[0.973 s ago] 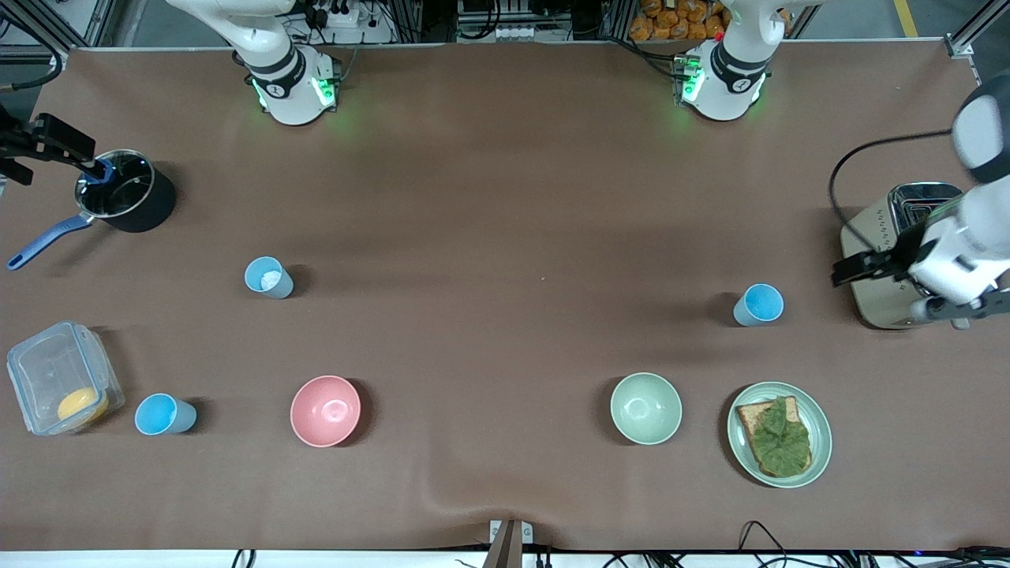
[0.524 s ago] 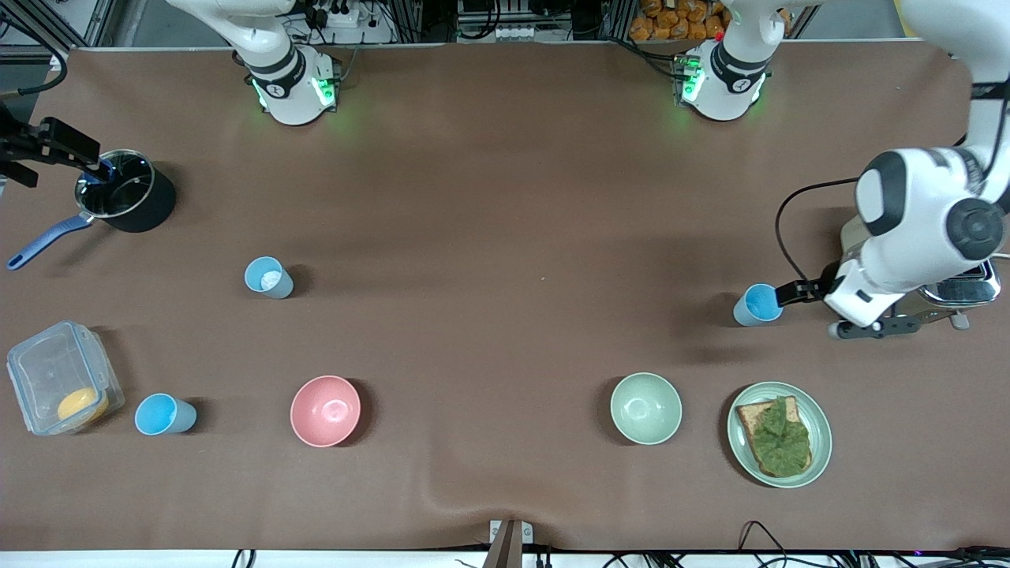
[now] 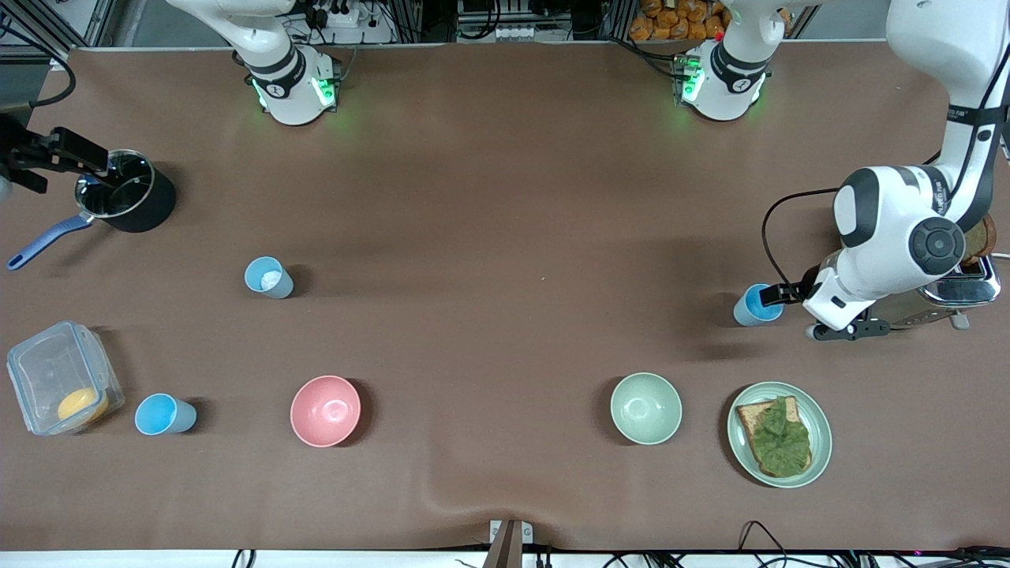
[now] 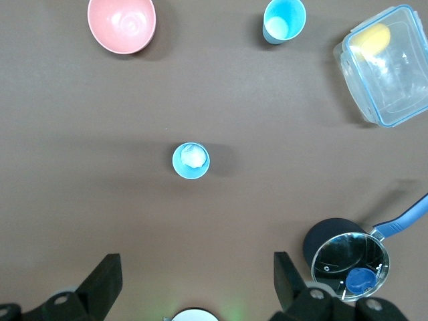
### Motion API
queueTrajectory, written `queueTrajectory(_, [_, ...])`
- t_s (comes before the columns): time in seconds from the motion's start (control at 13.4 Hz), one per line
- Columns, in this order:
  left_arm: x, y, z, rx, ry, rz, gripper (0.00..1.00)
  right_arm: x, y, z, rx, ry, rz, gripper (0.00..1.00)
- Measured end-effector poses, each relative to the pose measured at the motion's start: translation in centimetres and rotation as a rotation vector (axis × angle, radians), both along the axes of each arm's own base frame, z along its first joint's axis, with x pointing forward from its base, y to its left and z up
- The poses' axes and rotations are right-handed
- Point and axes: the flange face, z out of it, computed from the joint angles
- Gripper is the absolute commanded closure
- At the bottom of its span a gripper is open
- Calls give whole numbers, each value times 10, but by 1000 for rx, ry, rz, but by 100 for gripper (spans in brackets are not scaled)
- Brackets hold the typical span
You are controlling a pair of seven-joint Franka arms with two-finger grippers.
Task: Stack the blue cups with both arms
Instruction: 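Reach the left gripper down to the light-blue cup beside the toaster, then grasp the cup with the left gripper while the right gripper reaches another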
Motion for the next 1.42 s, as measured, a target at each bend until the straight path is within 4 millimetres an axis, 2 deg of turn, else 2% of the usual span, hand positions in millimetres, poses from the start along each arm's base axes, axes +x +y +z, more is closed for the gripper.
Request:
queueTrajectory(0.37, [0, 0, -21, -3, 17, 1, 2, -2, 6, -2, 1, 20, 11, 0])
queueTrajectory(0.52, [-1, 0, -24, -3, 21, 1, 3, 0, 6, -12, 1, 37, 11, 0])
queueTrajectory(0.67, [-1, 0, -26, -3, 24, 1, 5, 8, 6, -38, 2, 44, 11, 0])
queueTrajectory(0.9, [-2, 0, -31, -4, 32, 1, 15, 21, 7, -99, 3, 34, 12, 0])
queueTrajectory(0.97, [-2, 0, -34, -4, 35, 1, 20, 23, 8, -123, 2, 32, 12, 0])
queueTrajectory(1.12, [-2, 0, -41, -5, 42, 1, 37, 21, 9, -168, 2, 21, 13, 0])
queueTrajectory(1.35, [-4, 0, -49, -6, 55, 1, 81, 9, 18, -230, -1, -2, 26, 0])
queueTrajectory(1.42, [-4, 0, -52, -6, 58, 1, 99, 4, 19, -246, -1, -11, 26, 0])
